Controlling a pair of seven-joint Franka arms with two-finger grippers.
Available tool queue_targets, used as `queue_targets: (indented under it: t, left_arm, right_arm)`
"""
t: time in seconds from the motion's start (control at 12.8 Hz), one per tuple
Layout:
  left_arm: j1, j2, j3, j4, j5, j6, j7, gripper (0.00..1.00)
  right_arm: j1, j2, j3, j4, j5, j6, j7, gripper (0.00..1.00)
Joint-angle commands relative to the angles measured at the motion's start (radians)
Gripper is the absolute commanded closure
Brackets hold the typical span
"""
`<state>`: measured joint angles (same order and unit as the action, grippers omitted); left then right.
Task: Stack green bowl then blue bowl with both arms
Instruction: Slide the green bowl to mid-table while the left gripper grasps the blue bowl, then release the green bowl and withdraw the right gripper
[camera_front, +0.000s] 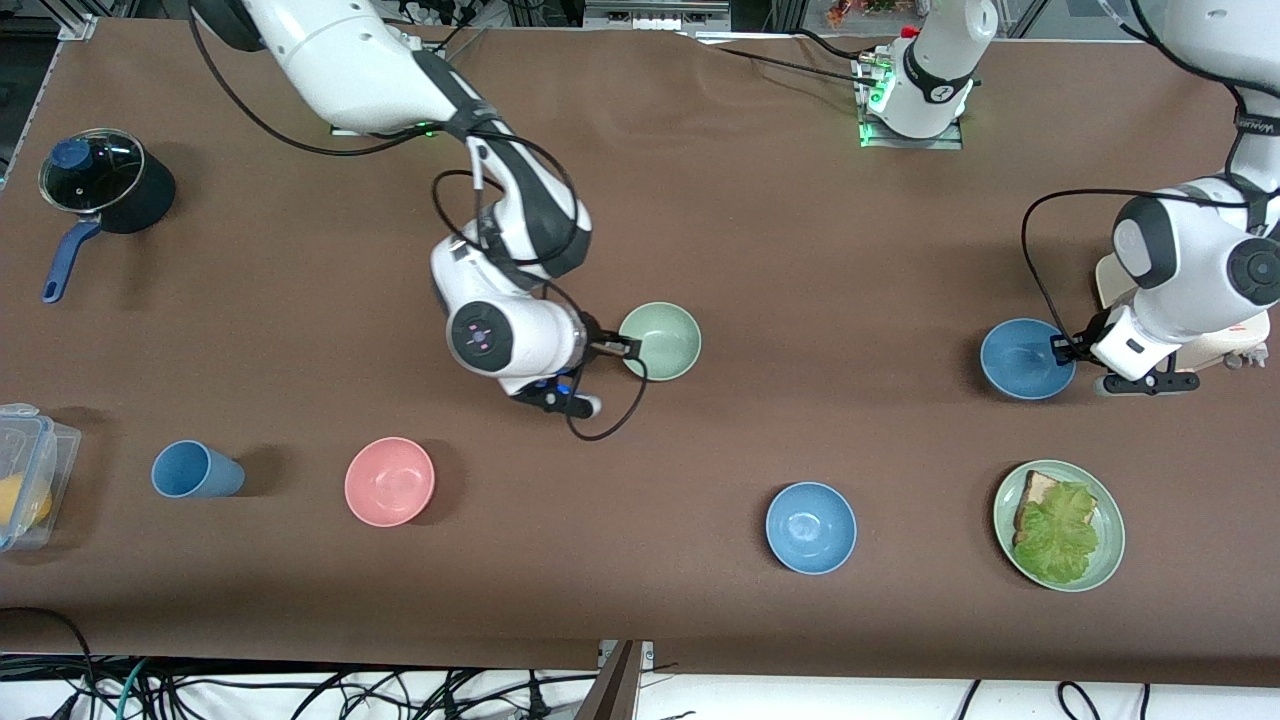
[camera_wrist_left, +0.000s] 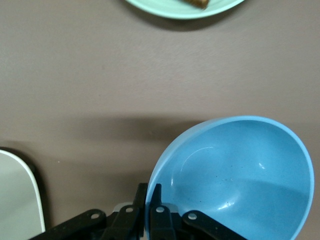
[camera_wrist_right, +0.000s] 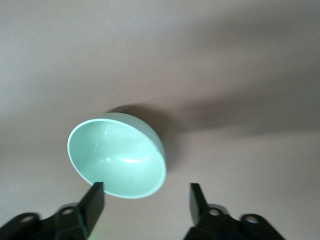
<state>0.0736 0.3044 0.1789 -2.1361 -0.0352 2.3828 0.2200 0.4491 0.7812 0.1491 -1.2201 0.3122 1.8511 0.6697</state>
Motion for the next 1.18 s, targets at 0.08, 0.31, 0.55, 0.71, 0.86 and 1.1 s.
queue_targets:
  t: [0.08, 0.31, 0.55, 0.71, 0.86, 1.1]
  left_arm:
    - [-0.003, -0.070, -0.067, 0.008, -0.080, -0.103, 0.091, 1.00]
    - [-0.011, -0.088, -0.178, 0.008, -0.196, -0.132, 0.081, 1.00]
    - [-0.035, -0.085, -0.292, 0.010, -0.247, -0.126, -0.092, 1.00]
    - [-0.061, -0.077, -0.363, 0.021, -0.249, -0.122, -0.206, 1.00]
    - [-0.125, -0.051, -0.384, 0.041, -0.306, -0.117, -0.282, 1.00]
    - [-0.216, -0.016, -0.388, 0.056, -0.400, -0.051, -0.333, 1.00]
  right_arm:
    - [-0.082, -0.065, -0.003, 0.065, -0.140, -0.153, -0.172, 0.00]
    - [-0.214, -0.118, -0.005, 0.065, -0.159, -0.239, -0.380, 0.00]
    - [-0.338, -0.155, -0.006, 0.065, -0.160, -0.308, -0.551, 0.00]
    - [-0.415, -0.186, -0.017, 0.065, -0.159, -0.349, -0.574, 0.00]
    - [-0.478, -0.220, -0.031, 0.060, -0.151, -0.378, -0.622, 0.00]
    - [-0.497, -0.295, -0.062, 0.022, -0.160, -0.408, -0.677, 0.00]
